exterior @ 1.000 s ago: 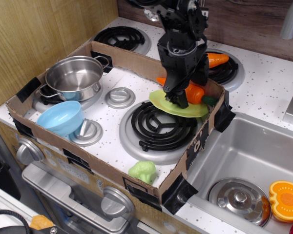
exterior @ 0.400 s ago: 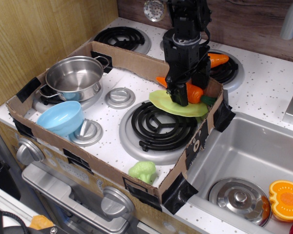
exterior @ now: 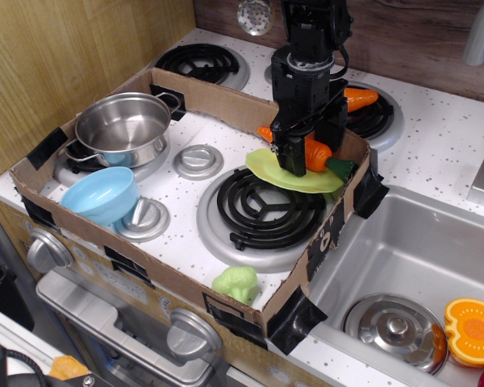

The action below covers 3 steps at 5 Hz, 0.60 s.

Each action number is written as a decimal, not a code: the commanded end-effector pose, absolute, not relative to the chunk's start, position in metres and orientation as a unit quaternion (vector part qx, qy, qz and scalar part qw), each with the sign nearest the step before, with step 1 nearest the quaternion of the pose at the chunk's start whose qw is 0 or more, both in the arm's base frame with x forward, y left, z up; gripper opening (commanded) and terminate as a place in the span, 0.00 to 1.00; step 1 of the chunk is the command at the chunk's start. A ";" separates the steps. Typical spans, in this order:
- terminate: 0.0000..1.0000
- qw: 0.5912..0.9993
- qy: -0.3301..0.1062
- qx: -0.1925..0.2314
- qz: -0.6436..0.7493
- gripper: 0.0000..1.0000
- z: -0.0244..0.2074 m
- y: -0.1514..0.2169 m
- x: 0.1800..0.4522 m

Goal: Take carrot off plate

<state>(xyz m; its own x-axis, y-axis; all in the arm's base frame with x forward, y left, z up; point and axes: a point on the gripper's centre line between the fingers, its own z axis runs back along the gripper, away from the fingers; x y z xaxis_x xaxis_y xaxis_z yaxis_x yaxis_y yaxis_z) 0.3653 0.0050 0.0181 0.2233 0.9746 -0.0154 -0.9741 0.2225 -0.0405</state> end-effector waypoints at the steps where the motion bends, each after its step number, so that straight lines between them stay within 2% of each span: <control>1: 0.00 0.782 0.004 0.024 0.623 0.00 0.015 0.019 0.343; 2: 0.00 0.776 -0.018 0.034 0.629 0.00 0.018 0.017 0.340; 3: 0.00 0.784 -0.071 0.012 0.617 0.00 0.026 0.020 0.338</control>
